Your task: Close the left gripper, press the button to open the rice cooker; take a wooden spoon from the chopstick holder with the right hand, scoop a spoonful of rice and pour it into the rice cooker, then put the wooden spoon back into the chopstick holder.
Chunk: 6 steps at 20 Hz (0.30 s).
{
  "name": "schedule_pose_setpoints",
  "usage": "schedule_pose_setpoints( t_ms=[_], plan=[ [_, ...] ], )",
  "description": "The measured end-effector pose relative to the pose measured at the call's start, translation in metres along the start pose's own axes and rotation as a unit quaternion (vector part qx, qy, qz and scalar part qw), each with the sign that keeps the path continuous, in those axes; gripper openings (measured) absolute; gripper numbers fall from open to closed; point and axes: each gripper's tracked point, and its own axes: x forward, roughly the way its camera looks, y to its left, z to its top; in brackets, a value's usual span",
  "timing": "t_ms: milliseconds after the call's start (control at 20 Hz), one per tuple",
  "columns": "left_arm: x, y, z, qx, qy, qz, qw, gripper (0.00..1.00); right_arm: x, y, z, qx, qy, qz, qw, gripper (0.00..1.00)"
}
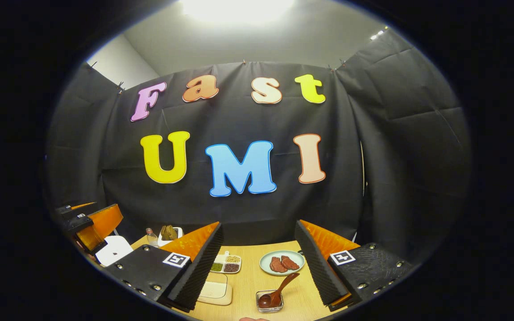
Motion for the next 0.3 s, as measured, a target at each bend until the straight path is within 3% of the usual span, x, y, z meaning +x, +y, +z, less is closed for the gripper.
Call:
schedule_pose_setpoints(
  t_ms=[300],
  plan=[
    [-0.0024, -0.0046, -0.0008, 0.005, 0.005, -0.017, 1.000, 0.99, 0.0007, -0.0032, 0.0035, -0.008, 0.002, -0.006, 1.000, 0.99]
  ],
)
